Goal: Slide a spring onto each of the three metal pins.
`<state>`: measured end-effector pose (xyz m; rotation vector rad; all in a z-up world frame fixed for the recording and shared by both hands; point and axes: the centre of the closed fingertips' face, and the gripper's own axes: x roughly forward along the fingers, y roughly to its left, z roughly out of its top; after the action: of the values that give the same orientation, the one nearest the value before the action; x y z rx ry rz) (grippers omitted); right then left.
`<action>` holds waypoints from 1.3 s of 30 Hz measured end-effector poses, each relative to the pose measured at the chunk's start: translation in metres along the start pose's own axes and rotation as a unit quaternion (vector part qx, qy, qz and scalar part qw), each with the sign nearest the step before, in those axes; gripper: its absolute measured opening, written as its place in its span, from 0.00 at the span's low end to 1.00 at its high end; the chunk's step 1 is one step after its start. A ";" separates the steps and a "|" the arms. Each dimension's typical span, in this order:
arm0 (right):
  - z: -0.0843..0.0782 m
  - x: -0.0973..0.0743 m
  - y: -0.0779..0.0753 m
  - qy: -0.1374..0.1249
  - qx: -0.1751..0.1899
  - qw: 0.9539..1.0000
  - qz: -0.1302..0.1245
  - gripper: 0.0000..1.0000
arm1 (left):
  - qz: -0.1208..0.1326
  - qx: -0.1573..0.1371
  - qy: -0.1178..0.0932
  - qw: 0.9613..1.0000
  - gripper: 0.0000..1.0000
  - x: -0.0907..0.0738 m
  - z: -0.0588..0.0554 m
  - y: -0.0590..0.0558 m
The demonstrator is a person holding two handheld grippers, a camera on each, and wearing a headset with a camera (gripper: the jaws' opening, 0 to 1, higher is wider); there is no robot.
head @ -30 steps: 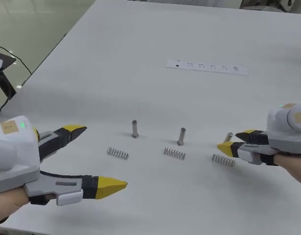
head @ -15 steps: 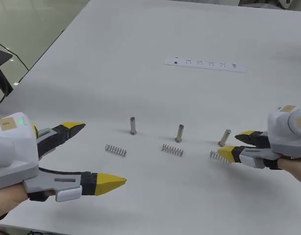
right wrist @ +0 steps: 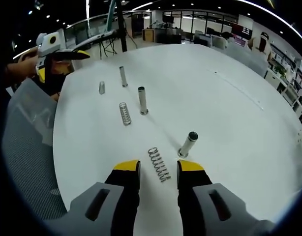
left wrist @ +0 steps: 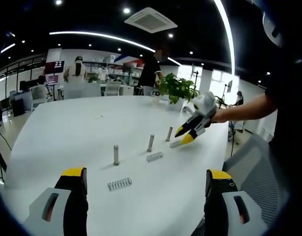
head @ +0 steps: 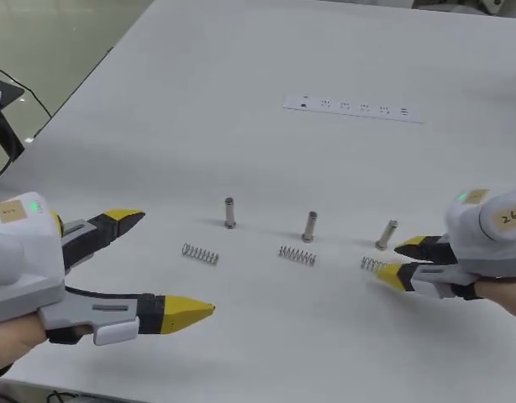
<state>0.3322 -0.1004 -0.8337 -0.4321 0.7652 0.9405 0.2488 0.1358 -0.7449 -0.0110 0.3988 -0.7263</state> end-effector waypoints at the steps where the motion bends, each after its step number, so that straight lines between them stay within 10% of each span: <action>1: 0.000 0.001 0.002 0.002 -0.001 1.000 0.002 0.28 | 0.000 0.000 0.000 1.000 0.98 0.000 0.000 0.000; 27: -0.017 0.013 0.008 0.057 -0.038 0.997 0.029 0.09 | -0.010 0.005 0.013 1.000 0.98 0.003 -0.005 -0.001; 39: -0.001 0.001 0.018 0.036 -0.040 0.998 0.046 0.08 | -0.031 0.012 0.024 0.999 0.96 0.013 -0.011 -0.005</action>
<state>0.3169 -0.0910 -0.8355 -0.5061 0.8197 1.0485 0.2500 0.1251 -0.7587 0.0167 0.4367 -0.7943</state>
